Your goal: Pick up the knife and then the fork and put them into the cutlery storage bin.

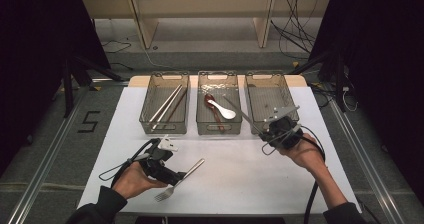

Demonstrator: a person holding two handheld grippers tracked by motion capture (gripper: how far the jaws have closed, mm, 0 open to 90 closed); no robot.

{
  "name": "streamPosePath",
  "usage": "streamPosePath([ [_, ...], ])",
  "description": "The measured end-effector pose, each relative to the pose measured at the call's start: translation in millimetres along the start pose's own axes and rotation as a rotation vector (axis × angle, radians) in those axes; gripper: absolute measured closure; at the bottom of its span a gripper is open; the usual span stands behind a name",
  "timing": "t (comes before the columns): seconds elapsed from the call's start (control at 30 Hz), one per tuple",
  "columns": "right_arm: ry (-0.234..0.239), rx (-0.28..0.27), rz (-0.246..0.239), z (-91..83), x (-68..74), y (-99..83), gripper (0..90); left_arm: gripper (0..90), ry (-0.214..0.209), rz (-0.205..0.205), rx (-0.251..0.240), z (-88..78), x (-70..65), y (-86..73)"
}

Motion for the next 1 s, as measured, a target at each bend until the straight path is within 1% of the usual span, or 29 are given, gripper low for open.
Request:
streamPosePath([
  [0.13,-0.02,-0.022,0.041,-5.9,-18.5,11.1,84.5,16.1,0.009,-0.005,-0.005,0.4,1.1,-1.9],
  [0.2,-0.034,-0.029,0.055,-6.7,-27.6,15.1,84.5,16.0,0.014,-0.005,-0.006,0.1,2.2,-2.9],
  [0.23,-0.035,-0.033,0.068,-7.1,-31.5,16.8,84.5,15.8,0.015,-0.012,-0.006,0.2,2.1,-3.4],
  [0.3,-0.044,-0.043,0.091,-7.6,-40.0,20.0,84.5,15.8,0.017,-0.013,-0.007,0.6,2.6,-4.5],
  [0.47,-0.069,-0.045,0.14,-8.2,-60.3,27.5,84.5,15.6,0.02,-0.021,-0.01,0.4,4.6,-6.4],
  [0.57,-0.081,-0.045,0.162,-6.2,-71.6,32.9,84.5,15.6,0.023,-0.019,-0.006,1.8,3.8,-7.8],
  [0.63,-0.091,-0.046,0.179,-3.7,-79.8,35.7,84.4,15.5,0.024,-0.01,-0.002,2.5,3.1,-8.7],
  [0.8,-0.106,-0.061,0.229,-0.9,-93.9,40.5,84.4,15.4,0.027,-0.003,-0.001,2.7,3.1,-9.9],
  [1.0,-0.122,-0.05,0.272,5.4,-106.8,40.6,84.4,15.4,0.028,0.007,0.003,3.1,2.4,-9.7],
])
Point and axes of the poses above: each handheld gripper's, and its own axes: z roughly forward along the jaws, y roughly out of its top, x roughly to its left, the point moved 9 cm from there along z, roughly forward along the jaws, and after that the axes turned 11 degrees about y, right-handed, at the moved point
